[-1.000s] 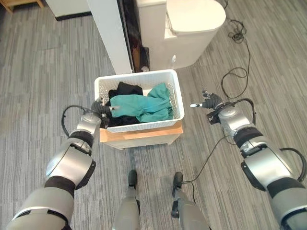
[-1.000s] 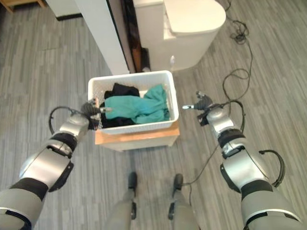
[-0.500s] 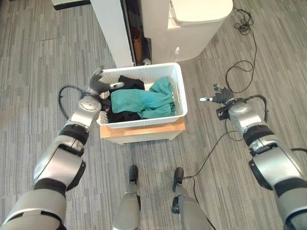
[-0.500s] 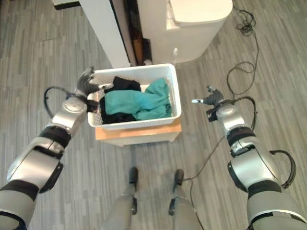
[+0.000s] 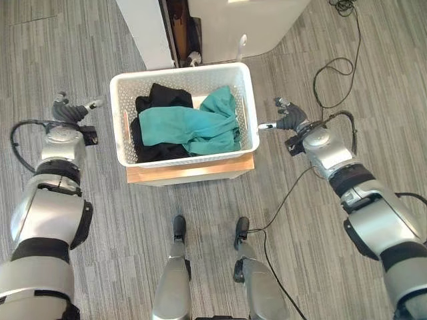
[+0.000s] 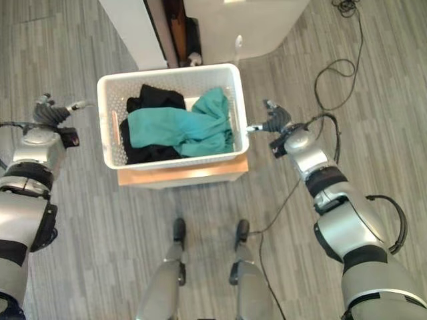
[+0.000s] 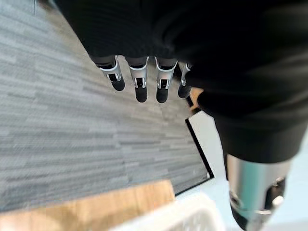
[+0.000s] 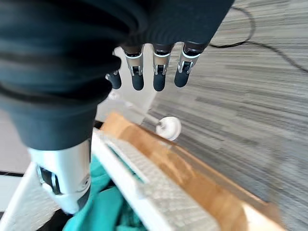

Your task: Grab the laundry basket,head to the washer,open it,put in the laundry and shut it.

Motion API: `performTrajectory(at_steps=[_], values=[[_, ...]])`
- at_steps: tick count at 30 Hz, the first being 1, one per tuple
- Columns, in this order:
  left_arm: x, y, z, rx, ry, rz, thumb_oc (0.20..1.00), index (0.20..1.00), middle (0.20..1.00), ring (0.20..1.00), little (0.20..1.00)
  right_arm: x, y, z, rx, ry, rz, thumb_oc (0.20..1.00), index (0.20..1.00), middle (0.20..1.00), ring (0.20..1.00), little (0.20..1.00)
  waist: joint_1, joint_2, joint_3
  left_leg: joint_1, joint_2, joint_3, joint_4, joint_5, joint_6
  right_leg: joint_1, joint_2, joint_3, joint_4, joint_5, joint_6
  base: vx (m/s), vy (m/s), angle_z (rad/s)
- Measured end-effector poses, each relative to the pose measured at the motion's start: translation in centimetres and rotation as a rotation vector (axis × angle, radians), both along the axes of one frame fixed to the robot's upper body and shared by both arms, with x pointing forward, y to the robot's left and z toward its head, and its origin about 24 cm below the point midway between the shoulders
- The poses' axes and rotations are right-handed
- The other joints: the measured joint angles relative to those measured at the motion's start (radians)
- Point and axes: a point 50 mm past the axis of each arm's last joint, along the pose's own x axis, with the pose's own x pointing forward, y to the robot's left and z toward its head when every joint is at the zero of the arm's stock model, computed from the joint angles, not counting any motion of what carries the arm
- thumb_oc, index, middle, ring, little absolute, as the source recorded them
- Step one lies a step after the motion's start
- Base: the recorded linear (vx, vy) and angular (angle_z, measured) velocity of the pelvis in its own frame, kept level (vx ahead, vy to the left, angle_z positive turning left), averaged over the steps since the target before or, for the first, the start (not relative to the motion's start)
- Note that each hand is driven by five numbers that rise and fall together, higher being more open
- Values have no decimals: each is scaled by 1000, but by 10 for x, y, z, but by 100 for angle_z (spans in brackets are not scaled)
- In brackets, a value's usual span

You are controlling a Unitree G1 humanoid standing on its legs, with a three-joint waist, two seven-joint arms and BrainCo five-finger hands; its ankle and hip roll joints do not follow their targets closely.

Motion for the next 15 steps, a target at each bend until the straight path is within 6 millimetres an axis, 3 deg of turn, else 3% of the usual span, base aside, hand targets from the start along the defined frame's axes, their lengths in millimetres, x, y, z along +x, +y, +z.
performTrajectory(at_steps=[5,9,15], values=[[3,-6,-2,52,35,-25,1000,1000,1000,1000,1000,1,-10,-5,-5,22,-55,1000,1000,1000,1000,1000,4,-7,0,-13,-2,-2,15,-3,1,-6,-1,3,0,2,0,0,0,0],[11,-21,0,91,46,-68,1000,1000,1000,1000,1000,7,-18,5,-105,33,-111,1000,1000,1000,1000,1000,5,-9,-1,-58,-3,-5,40,-5,1,-37,-2,1,0,14,-2,0,0,0],[18,-40,-5,144,91,-134,1000,1000,1000,1000,1000,8,-22,-5,-128,93,-158,1000,1000,1000,1000,1000,6,-9,-1,-71,-5,-16,53,-5,1,-38,-5,-8,0,14,-2,0,5,3]])
